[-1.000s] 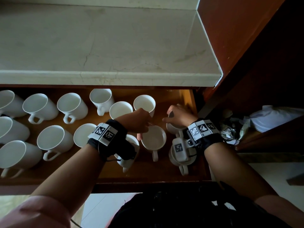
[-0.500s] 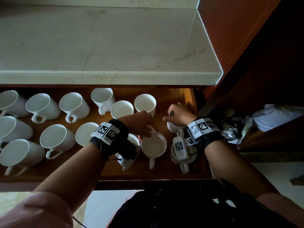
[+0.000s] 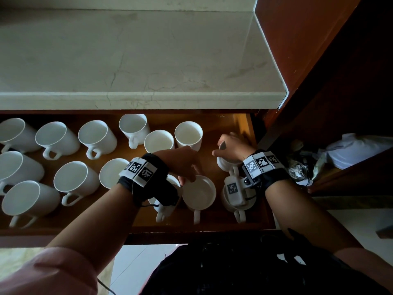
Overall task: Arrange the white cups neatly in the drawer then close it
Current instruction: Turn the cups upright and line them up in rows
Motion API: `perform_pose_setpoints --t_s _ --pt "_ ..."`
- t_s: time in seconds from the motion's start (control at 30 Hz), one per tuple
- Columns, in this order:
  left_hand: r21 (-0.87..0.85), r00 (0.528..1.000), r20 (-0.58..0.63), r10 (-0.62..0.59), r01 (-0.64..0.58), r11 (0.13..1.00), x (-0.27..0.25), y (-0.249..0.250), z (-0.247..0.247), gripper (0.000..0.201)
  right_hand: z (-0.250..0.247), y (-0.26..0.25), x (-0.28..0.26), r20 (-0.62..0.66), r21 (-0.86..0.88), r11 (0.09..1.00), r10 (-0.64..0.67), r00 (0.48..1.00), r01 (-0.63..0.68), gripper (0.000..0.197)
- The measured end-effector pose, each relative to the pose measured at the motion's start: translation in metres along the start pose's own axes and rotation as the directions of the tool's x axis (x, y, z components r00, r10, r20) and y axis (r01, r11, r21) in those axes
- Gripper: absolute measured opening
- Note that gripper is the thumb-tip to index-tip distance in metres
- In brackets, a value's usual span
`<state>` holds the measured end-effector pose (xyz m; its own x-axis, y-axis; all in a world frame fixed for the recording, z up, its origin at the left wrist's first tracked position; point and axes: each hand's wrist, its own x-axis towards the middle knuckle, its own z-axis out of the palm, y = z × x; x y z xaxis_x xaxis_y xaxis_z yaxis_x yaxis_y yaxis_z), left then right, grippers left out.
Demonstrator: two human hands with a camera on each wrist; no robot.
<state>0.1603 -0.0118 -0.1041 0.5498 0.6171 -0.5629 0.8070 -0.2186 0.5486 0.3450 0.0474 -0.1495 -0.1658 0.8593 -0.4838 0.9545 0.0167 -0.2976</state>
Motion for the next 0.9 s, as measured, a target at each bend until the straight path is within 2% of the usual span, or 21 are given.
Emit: perform_pose_setpoints --t_s 0.1,0.2,0.33,0.67,0.9 --pt "0.026 1.000 -0.008 -0.012 0.012 1.000 -0.0010 0.0002 -0.0015 0.035 -0.0009 -0.0017 -0.0038 -0.008 -0.021 1.000 -0.022 1.000 0.021 0.028" --pt "0.029 1.000 0.004 -0.011 0.011 1.000 -0.0032 -0.0003 -0.0019 0.033 -0.0015 -0.0013 -0.0049 -0.006 -0.016 1.000 -0.023 1.000 0.023 0.031" --pt "0.006 1.000 0.015 -0.021 0.021 1.000 -0.0039 -0.0007 -0.0019 0.034 -0.0004 0.0007 -0.0040 -0.016 -0.034 0.999 -0.026 1.000 0.025 0.046" --pt "0.031 0.997 0.040 -0.062 0.060 0.998 -0.0005 -0.0042 -0.0027 0.033 -0.0015 0.0005 -0.0059 -0.033 -0.051 0.997 -0.052 0.998 0.050 0.044" --pt "0.041 0.998 0.041 -0.049 0.047 0.998 0.0002 -0.0056 -0.0025 0.031 -0.0003 0.0011 -0.0030 -0.015 -0.067 0.997 -0.048 0.999 0.047 0.044"
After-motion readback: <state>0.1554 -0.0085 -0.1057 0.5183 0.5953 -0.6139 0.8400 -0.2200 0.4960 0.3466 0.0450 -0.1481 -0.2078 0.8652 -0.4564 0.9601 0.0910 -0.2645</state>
